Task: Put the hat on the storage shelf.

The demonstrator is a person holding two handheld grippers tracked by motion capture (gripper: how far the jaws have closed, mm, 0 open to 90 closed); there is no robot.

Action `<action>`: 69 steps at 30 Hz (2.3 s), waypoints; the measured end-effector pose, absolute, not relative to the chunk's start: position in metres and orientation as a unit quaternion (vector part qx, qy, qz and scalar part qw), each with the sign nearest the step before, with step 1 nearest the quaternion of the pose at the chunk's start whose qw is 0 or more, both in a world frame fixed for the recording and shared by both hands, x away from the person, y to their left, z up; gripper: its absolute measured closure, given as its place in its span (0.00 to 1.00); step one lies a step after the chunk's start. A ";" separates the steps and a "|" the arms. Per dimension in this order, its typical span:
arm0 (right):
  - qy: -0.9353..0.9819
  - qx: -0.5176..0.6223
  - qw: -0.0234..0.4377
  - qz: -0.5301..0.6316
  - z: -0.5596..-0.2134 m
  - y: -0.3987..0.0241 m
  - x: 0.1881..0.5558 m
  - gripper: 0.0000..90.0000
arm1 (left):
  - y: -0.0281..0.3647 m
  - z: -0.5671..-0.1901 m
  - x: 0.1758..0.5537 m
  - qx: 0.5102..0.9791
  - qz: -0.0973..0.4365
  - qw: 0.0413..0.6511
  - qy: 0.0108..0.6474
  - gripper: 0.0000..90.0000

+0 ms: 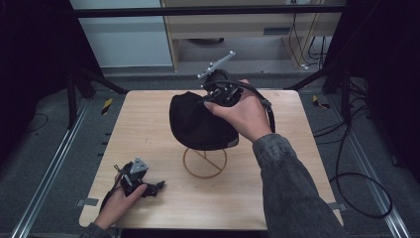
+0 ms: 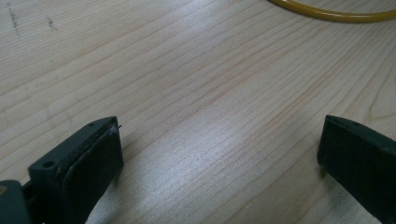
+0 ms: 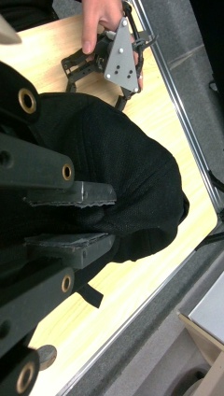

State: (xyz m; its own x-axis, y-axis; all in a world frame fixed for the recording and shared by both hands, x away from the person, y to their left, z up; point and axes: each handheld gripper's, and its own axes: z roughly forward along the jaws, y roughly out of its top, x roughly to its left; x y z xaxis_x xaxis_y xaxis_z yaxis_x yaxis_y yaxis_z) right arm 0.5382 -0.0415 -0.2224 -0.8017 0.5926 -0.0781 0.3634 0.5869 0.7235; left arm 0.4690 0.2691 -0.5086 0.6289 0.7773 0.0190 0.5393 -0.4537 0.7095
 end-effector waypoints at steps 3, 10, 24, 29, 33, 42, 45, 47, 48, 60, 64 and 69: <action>0.878 0.272 0.157 0.362 -0.225 -0.040 0.539 0.85 | 0.269 -0.509 0.469 0.835 0.173 0.343 0.394 0.00; 0.881 0.271 0.154 0.357 -0.228 -0.036 0.540 0.84 | 0.269 -0.509 0.469 0.835 0.173 0.343 0.394 0.00; 0.882 0.271 0.151 0.354 -0.231 -0.032 0.542 0.84 | 0.269 -0.509 0.469 0.835 0.173 0.343 0.394 0.00; 0.882 0.273 0.153 0.351 -0.234 -0.033 0.543 0.83 | 0.269 -0.509 0.469 0.835 0.173 0.343 0.393 0.00; 0.882 0.274 0.151 0.352 -0.235 -0.034 0.543 0.83 | 0.269 -0.509 0.469 0.835 0.173 0.344 0.393 0.00; 0.881 0.275 0.149 0.354 -0.236 -0.035 0.542 0.81 | 0.269 -0.509 0.469 0.836 0.173 0.343 0.392 0.00; 0.882 0.276 0.147 0.353 -0.238 -0.035 0.541 0.80 | 0.269 -0.509 0.469 0.835 0.173 0.344 0.393 0.00; 0.882 0.275 0.146 0.353 -0.239 -0.035 0.542 0.79 | 0.269 -0.509 0.469 0.835 0.173 0.344 0.393 0.00; 0.882 0.275 0.146 0.353 -0.239 -0.036 0.541 0.78 | 0.269 -0.509 0.469 0.835 0.173 0.344 0.393 0.00; 0.883 0.277 0.144 0.350 -0.244 -0.037 0.539 0.70 | 0.269 -0.509 0.469 0.835 0.173 0.344 0.392 0.00; 0.880 0.280 0.146 0.354 -0.243 -0.038 0.538 0.66 | 0.269 -0.509 0.469 0.835 0.173 0.344 0.393 0.00; 0.877 0.282 0.147 0.360 -0.242 -0.040 0.535 0.62 | 0.269 -0.509 0.469 0.835 0.173 0.343 0.393 0.00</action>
